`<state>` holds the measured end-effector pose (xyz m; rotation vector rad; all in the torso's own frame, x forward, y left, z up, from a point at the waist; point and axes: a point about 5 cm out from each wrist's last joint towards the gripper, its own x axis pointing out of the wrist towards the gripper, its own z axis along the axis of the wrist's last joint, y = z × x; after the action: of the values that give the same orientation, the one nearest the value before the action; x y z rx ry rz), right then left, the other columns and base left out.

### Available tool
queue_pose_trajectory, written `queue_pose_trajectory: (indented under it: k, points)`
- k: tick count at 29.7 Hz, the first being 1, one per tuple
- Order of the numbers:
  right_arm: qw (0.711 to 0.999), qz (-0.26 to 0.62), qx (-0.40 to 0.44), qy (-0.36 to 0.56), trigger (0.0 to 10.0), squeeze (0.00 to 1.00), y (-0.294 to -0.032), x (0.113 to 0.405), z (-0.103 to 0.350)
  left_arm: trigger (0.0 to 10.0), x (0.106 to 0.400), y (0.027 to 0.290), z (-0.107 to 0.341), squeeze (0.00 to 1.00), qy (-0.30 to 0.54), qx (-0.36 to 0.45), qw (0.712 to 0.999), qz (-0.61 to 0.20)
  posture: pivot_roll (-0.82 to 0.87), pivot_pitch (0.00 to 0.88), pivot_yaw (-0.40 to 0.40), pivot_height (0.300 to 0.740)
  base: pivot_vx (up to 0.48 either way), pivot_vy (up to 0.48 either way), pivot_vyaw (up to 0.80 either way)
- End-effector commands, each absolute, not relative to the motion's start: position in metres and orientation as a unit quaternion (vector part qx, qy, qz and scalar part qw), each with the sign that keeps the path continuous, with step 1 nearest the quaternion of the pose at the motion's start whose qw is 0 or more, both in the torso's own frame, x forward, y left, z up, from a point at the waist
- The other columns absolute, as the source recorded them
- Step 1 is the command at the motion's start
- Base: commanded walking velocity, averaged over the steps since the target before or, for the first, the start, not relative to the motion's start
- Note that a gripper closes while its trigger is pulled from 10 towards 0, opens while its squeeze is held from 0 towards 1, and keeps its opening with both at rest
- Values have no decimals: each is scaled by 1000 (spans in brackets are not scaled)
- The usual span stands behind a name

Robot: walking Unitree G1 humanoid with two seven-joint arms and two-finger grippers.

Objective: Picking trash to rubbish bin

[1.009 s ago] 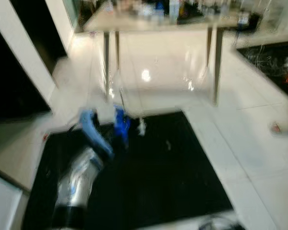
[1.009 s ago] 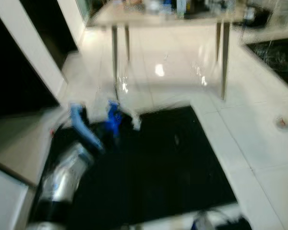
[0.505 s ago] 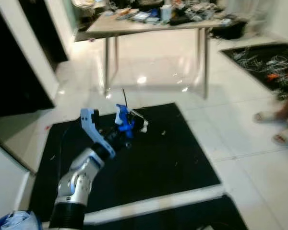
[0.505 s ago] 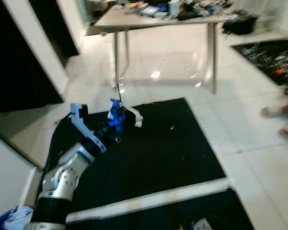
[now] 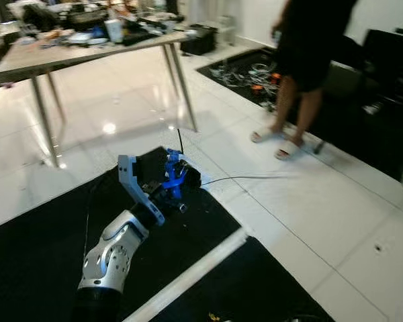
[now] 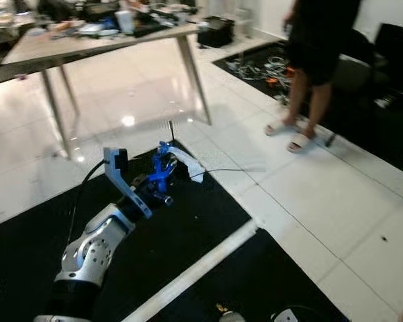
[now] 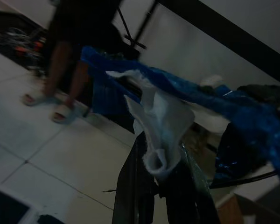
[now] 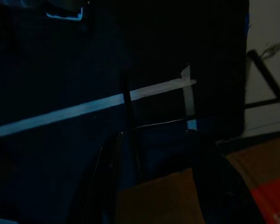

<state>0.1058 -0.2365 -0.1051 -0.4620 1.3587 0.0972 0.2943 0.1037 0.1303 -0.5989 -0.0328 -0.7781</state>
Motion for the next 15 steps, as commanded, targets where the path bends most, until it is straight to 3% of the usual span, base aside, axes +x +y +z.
queue_pose_trajectory:
  k: [1, 5, 9, 15]
  points:
    - [756, 48, -204, 620, 10000, 0, -232, 108, -106, 10000, 291, 101, 132, 0, -19, -274, 881, -386, -18, 25, 94, 740, 0, 0, -781]
    - [756, 48, -203, 620, 10000, 0, -231, 107, -106, 10000, 289, 98, 132, 0, -16, -259, 880, -398, -18, 26, 94, 740, 0, 0, -781]
    - [756, 50, -201, 621, 10000, 0, -229, 108, -106, 10000, 278, 84, 135, 0, -13, -201, 865, -459, -14, 25, 96, 740, 0, 0, -781]
    - [757, 52, -200, 620, 10000, 0, -228, 109, -106, 10000, 276, 79, 133, 0, -10, -191, 860, -473, -18, 21, 99, 740, 0, 0, -781]
